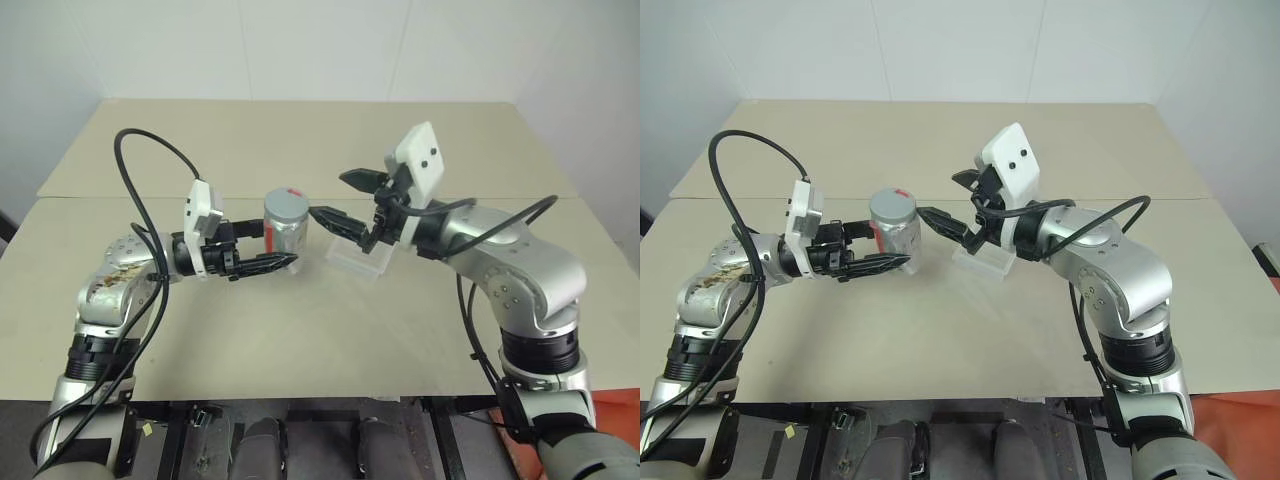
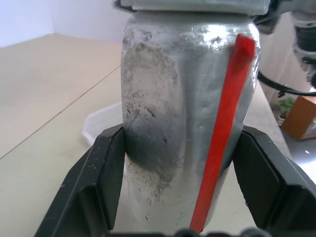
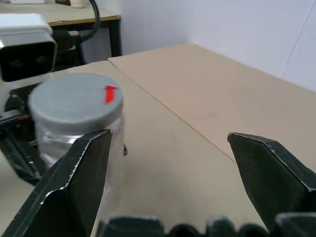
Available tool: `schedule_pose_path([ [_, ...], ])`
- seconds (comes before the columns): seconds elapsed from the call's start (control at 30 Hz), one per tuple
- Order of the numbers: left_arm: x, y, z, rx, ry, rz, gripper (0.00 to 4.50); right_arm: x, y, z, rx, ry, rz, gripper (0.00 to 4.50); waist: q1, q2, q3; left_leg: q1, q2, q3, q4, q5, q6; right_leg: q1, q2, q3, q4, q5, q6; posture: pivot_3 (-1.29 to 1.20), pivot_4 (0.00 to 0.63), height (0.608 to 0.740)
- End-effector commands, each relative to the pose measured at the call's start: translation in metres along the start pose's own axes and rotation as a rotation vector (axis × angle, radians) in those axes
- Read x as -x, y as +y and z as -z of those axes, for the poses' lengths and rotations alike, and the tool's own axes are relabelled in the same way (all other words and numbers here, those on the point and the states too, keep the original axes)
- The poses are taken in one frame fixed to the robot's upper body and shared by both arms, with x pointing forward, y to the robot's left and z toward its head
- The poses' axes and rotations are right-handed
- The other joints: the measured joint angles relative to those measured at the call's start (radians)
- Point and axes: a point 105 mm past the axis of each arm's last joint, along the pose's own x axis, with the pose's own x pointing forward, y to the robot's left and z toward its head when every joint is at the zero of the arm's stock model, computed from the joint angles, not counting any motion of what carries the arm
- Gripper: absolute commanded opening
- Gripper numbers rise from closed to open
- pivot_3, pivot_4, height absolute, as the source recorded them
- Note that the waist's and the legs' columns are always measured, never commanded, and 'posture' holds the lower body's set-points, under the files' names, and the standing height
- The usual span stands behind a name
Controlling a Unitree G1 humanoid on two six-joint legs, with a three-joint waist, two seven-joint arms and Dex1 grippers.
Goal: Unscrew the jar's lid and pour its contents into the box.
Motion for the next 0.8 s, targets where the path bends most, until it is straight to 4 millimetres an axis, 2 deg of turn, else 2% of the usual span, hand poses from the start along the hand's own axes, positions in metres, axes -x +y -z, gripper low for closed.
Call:
schedule_pose_path([
  [0.03, 0.001, -0.007, -0.01, -0.039, -0.018, 0.029, 2.95, -0.001, 0.001, -0.017, 0.052, -0.057, 0.0, 4.41, 0.0, 0.0, 0.0, 0.0, 0.0, 0.0, 0.0, 0.0, 0.0, 0.0, 0.0, 0.0, 0.0, 0.0, 0.0, 0.0, 0.15, 0.74],
  [0.57, -0.003, -0.011, -0.006, -0.019, -0.01, 0.07, 2.95, -0.014, 0.008, -0.024, 0.084, -0.076, -0.057, 4.41, 0.0, 0.0, 0.0, 0.0, 0.0, 0.0, 0.0, 0.0, 0.0, 0.0, 0.0, 0.0, 0.0, 0.0, 0.0, 0.0, 0.15, 0.74],
  [0.8, 0.004, -0.001, -0.009, -0.041, -0.013, 0.018, 2.95, -0.009, 0.002, -0.021, 0.091, -0.065, -0.039, 4.41, 0.0, 0.0, 0.0, 0.0, 0.0, 0.0, 0.0, 0.0, 0.0, 0.0, 0.0, 0.0, 0.0, 0.0, 0.0, 0.0, 0.15, 0.74],
])
